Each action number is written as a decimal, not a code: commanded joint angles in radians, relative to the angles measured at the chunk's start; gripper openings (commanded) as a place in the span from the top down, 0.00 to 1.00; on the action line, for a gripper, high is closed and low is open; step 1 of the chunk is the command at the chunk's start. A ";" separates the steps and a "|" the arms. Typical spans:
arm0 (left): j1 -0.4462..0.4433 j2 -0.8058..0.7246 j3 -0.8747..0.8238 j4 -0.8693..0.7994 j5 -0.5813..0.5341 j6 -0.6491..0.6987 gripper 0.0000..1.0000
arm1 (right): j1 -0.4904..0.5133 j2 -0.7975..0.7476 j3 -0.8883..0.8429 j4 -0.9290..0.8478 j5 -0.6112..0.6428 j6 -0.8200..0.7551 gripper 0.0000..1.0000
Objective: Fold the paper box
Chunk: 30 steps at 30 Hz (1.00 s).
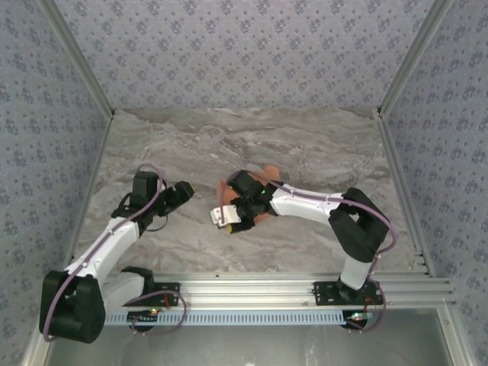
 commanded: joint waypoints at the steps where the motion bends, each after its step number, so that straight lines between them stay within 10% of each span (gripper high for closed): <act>1: 0.004 0.013 -0.016 0.067 0.027 0.008 0.23 | -0.021 0.010 0.025 -0.273 0.135 -0.196 0.59; 14: -0.001 0.211 0.139 0.063 0.102 0.084 0.21 | -0.041 -0.371 -0.130 -0.072 0.050 0.093 0.54; 24: -0.085 0.208 0.263 -0.039 0.148 0.275 0.21 | -0.161 -0.607 -0.392 0.411 0.389 1.156 0.52; 28: -0.158 0.234 0.325 -0.118 0.202 0.365 0.15 | -0.268 -0.653 -0.483 0.507 0.382 1.335 0.48; 30: -0.184 0.252 0.344 -0.130 0.221 0.380 0.12 | -0.352 -0.622 -0.497 0.536 0.250 1.171 0.48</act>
